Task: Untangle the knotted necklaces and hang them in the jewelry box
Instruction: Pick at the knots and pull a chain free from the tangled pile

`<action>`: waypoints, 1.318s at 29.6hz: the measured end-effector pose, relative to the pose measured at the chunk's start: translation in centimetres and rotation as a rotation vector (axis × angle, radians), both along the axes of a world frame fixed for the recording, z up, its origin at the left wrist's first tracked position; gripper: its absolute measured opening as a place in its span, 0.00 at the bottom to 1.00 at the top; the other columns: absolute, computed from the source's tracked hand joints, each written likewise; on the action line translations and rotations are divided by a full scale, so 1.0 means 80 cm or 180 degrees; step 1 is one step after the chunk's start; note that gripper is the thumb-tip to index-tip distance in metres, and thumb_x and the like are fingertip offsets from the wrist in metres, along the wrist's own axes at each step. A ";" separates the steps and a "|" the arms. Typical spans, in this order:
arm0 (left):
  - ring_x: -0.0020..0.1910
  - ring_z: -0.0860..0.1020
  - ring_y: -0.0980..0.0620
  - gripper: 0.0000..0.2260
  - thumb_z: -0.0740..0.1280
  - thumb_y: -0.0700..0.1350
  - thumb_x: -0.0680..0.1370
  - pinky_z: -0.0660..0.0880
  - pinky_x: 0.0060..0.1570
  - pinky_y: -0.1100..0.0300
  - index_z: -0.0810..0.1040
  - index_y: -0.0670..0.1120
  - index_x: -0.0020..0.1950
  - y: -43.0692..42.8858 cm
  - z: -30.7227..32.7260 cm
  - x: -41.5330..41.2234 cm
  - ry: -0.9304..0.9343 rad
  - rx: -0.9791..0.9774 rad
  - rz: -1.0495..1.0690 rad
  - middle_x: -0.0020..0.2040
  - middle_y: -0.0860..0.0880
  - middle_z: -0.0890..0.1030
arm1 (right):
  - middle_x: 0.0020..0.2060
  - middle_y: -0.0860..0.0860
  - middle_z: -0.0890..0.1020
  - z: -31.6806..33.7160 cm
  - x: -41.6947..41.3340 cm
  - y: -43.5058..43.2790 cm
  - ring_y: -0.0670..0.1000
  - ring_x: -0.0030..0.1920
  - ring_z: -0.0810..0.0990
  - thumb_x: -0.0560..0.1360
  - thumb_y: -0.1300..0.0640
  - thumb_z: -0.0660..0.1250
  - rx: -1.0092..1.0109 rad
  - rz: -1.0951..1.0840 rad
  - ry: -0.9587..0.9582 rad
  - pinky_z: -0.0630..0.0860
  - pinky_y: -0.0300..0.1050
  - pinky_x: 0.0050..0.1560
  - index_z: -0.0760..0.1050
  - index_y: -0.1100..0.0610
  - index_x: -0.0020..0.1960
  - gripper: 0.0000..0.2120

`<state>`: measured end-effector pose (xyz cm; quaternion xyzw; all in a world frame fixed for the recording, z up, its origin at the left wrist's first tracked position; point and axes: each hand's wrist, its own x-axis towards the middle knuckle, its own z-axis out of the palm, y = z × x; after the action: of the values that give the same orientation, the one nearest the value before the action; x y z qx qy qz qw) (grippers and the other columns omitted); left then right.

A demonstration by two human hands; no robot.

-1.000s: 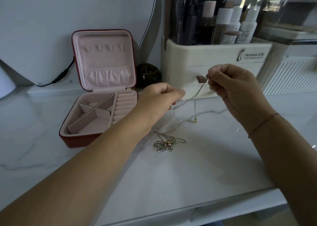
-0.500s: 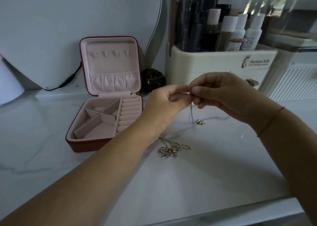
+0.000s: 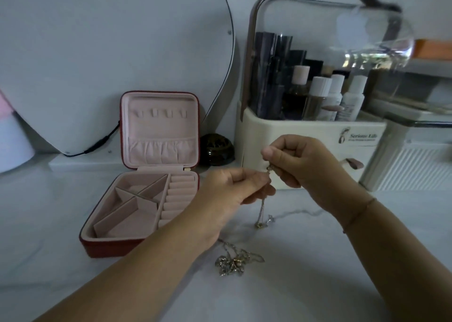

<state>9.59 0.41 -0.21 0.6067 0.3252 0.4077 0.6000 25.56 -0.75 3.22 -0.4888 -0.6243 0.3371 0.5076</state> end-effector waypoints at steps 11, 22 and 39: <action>0.41 0.82 0.51 0.11 0.64 0.41 0.76 0.75 0.46 0.58 0.84 0.46 0.39 0.000 0.000 0.004 -0.0351 -0.0477 -0.0066 0.40 0.43 0.84 | 0.24 0.50 0.72 -0.008 -0.003 -0.005 0.45 0.23 0.63 0.69 0.52 0.69 -0.0335 0.0316 0.0736 0.61 0.35 0.23 0.75 0.61 0.40 0.11; 0.36 0.79 0.55 0.11 0.72 0.47 0.65 0.76 0.43 0.62 0.84 0.44 0.44 0.003 -0.004 0.001 -0.0425 -0.0579 -0.0215 0.35 0.48 0.82 | 0.25 0.51 0.72 -0.010 -0.005 -0.005 0.46 0.23 0.64 0.68 0.52 0.70 -0.0341 0.0396 0.0639 0.63 0.35 0.24 0.74 0.60 0.39 0.11; 0.39 0.74 0.51 0.09 0.64 0.39 0.78 0.75 0.48 0.60 0.80 0.34 0.48 0.007 -0.012 0.003 -0.0072 -0.0200 -0.0010 0.36 0.45 0.76 | 0.34 0.53 0.81 -0.012 0.008 -0.004 0.47 0.36 0.78 0.67 0.61 0.70 -0.0590 0.0809 0.0518 0.76 0.36 0.39 0.81 0.59 0.46 0.08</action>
<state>9.79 0.96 -1.20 0.5834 0.3300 0.4032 0.6230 26.22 -1.08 2.25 -0.4217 -0.6041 0.4931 0.4626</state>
